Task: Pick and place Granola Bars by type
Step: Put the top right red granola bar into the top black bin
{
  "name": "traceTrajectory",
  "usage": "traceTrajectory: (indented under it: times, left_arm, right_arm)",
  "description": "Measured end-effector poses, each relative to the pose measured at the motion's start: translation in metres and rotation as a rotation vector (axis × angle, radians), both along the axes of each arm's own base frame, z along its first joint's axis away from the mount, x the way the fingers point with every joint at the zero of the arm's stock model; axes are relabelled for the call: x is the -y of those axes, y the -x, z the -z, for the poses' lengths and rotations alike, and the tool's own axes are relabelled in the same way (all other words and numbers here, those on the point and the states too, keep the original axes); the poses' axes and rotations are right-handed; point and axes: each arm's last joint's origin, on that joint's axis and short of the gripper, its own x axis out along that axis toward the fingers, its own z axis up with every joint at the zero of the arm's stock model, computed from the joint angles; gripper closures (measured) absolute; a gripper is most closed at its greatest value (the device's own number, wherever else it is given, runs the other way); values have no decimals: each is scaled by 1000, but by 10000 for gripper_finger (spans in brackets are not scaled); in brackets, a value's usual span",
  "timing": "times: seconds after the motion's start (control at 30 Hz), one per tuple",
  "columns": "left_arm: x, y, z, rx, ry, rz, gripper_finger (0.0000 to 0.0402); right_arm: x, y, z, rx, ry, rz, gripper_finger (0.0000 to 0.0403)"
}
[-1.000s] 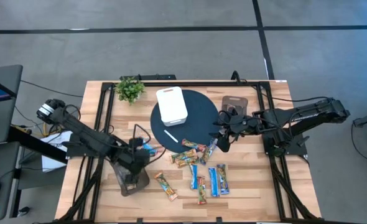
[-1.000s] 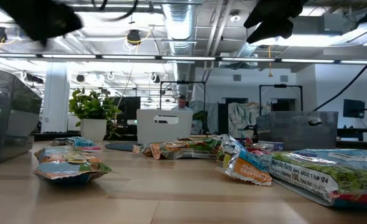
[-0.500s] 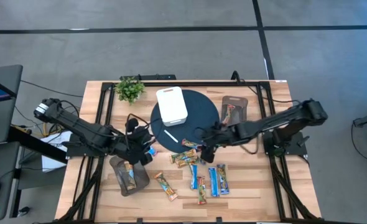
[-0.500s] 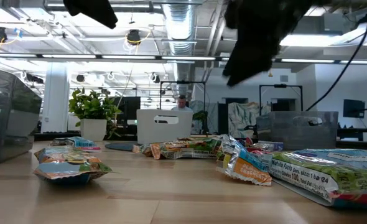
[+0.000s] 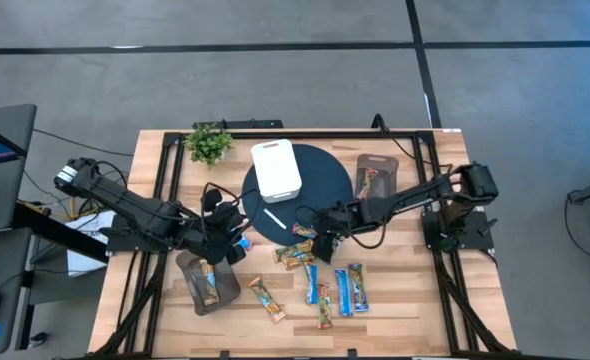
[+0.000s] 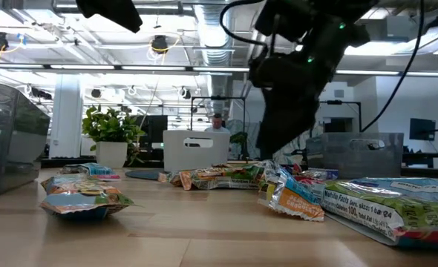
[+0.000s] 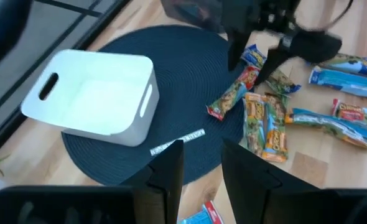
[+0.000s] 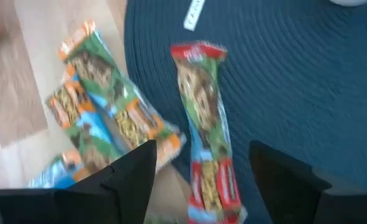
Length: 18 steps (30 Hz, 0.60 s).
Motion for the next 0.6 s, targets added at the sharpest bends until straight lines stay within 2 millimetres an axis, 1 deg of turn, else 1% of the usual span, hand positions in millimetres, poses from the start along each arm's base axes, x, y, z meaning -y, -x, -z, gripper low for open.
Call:
traceTrajectory:
  times: [0.07,0.13,0.2,0.43,0.6]
  left_arm:
    - [0,0,1,-3,-7,-2,299]
    - [0,0,0,3,-16,-8,299]
    - [-1,0,0,5,-24,-13,299]
    - [-1,0,0,5,-34,-14,299]
    - [-1,0,0,6,-34,-14,299]
  right_arm:
    - [2,1,1,-13,3,3,155]
    - [3,-3,5,-7,3,8,155]
    - [6,-1,11,-47,8,16,155]
    - [10,-10,30,-98,-21,23,155]
    - [9,-11,29,-94,-22,21,163]
